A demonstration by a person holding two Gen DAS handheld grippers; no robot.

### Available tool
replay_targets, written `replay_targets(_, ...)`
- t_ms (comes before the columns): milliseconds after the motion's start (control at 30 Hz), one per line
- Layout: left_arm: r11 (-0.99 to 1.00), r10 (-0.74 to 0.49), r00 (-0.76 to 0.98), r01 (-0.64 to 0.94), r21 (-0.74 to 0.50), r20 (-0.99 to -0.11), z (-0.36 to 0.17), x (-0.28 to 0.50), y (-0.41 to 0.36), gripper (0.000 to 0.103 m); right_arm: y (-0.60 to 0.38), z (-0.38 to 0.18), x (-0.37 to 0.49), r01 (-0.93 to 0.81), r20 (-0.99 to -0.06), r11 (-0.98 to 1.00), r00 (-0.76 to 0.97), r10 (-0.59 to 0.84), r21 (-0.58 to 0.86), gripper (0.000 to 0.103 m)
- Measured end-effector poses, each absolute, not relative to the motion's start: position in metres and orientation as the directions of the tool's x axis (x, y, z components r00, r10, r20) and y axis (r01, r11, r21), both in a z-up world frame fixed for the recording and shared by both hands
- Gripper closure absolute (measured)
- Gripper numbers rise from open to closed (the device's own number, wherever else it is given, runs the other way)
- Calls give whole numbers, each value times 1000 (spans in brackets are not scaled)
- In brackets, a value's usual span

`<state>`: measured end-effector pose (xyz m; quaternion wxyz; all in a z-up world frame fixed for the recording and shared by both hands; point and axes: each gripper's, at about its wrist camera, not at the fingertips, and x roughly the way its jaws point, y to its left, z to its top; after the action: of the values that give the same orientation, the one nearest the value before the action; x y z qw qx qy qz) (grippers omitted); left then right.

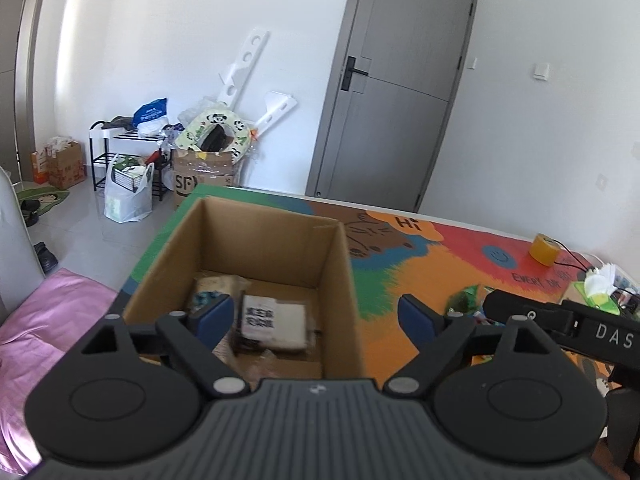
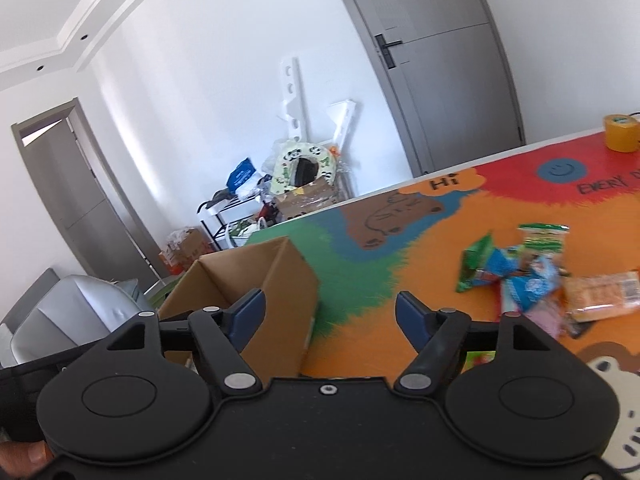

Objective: Organize snacks
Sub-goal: 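Move both tools back toward the snack pile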

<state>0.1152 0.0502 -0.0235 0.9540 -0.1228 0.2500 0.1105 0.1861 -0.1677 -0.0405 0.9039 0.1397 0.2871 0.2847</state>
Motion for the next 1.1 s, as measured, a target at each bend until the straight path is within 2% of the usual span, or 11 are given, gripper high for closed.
replay_targets(333,964,101,859,-210,-166,-502,-21,118,13,11,-214,-44,182,-376,-443,825,708,550,423,24)
replay_targets(900,979,-23,856,-85,-184,-516,-28,131,-45,11,-277,-55,179,-297,-462,860,746,480,415,24)
replay_targets(1100,983,-29,856,-69,-170,-517,-37,138,-61,11,-295,-63,181,-269,-469,868,754,459,418,24)
